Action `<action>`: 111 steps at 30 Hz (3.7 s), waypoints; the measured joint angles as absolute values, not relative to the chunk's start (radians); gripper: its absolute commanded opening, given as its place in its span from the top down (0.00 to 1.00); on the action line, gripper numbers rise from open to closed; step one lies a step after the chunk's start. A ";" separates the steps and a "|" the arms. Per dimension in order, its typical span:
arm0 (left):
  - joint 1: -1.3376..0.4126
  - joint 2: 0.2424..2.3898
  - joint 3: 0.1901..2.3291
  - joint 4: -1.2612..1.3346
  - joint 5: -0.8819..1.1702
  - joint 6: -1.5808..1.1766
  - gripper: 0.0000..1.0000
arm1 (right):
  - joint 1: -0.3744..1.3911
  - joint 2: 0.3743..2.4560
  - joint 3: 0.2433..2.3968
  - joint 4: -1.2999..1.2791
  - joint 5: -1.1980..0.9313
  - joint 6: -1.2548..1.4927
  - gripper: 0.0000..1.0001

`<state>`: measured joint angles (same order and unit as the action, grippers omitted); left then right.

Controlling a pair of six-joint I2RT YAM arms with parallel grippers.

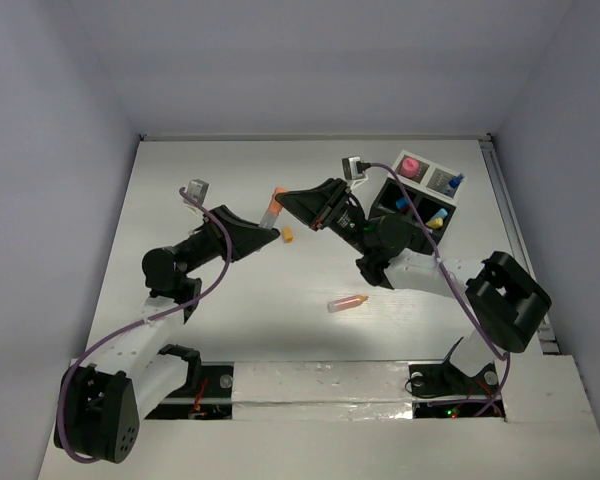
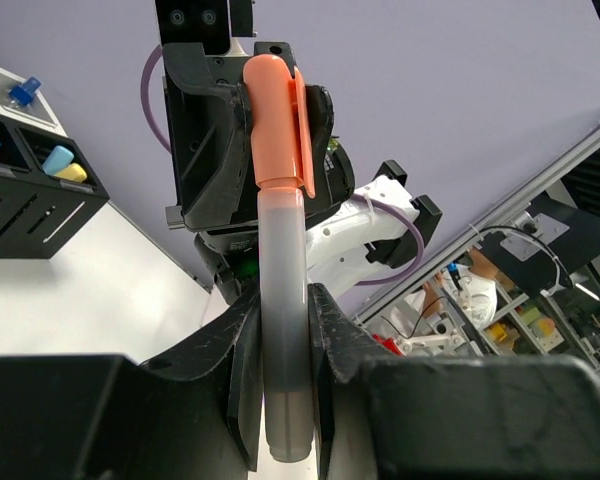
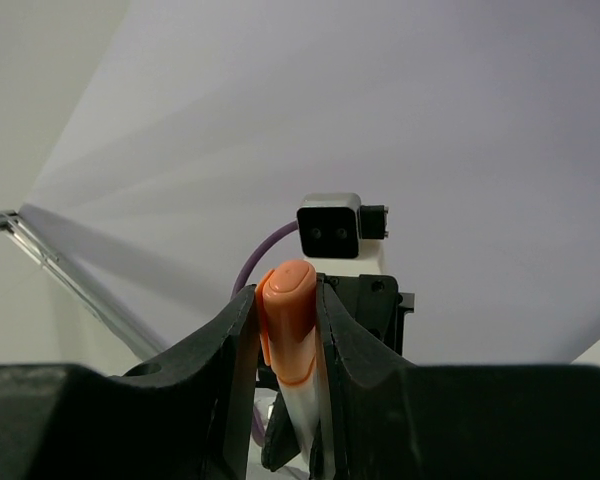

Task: Sort the stationery into containers
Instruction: Close the pen cap on the pen, then place the pen in the storage box.

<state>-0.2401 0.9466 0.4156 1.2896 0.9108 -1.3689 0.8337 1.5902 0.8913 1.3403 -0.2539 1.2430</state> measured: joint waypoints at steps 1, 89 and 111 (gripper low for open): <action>-0.242 0.947 0.418 1.288 0.911 -1.369 1.00 | 0.834 1.590 0.891 1.343 -0.254 1.242 0.96; -0.313 0.490 0.630 -0.055 0.568 -0.359 0.01 | 0.429 0.938 0.779 0.417 0.314 0.453 1.00; -0.380 0.454 0.629 -0.081 0.513 -0.348 0.01 | 0.276 1.172 0.736 0.305 0.683 0.165 1.00</action>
